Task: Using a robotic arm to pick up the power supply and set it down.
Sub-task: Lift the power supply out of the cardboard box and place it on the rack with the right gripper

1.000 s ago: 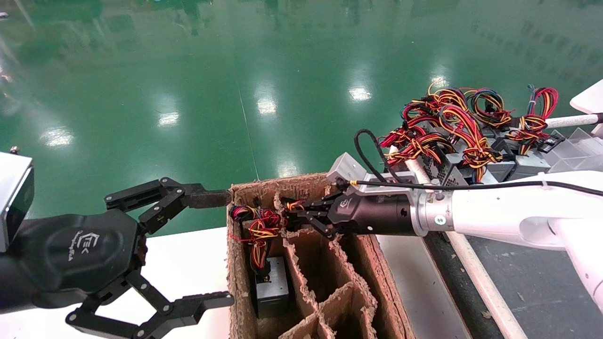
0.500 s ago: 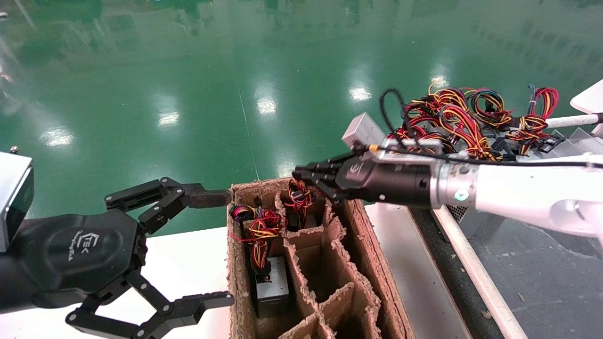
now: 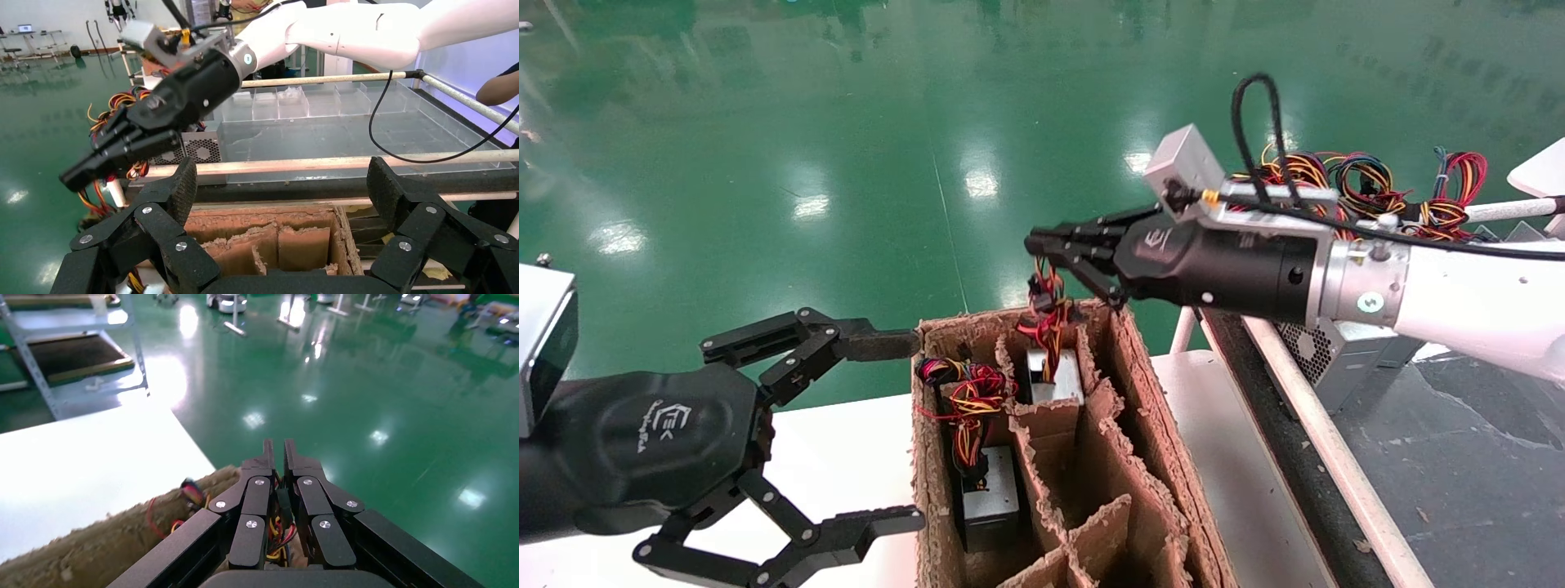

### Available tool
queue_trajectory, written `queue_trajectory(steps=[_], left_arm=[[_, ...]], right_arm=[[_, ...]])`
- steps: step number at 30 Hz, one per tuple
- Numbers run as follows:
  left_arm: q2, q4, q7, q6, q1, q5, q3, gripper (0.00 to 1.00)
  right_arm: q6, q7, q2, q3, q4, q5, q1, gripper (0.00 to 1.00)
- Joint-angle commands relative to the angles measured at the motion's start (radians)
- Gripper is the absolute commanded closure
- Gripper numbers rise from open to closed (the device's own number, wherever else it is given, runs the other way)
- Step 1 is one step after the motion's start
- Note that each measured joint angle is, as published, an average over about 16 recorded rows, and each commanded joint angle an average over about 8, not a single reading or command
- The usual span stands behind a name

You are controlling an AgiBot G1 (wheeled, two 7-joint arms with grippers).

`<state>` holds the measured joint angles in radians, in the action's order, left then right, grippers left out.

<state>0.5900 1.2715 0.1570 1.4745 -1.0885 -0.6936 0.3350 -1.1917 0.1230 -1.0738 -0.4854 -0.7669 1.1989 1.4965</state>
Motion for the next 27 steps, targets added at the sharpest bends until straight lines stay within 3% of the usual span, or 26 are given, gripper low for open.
queue_trajectory(steps=[1,15,27], left_arm=[[0.000,0.000,0.000,0.000,0.000,0.000,0.000,0.00],[0.000,0.000,0.000,0.000,0.000,0.000,0.000,0.00],[0.000,0.000,0.000,0.000,0.000,0.000,0.001,0.00]], right_arm=[[0.015,0.015,0.008,0.007,-0.028,-0.006,-0.006,1.00],[0.073,0.104,0.038,0.049,-0.132,-0.030,0.073,1.00],[0.069,0.171,0.074,0.079,-0.123,-0.045,0.206,1.00]])
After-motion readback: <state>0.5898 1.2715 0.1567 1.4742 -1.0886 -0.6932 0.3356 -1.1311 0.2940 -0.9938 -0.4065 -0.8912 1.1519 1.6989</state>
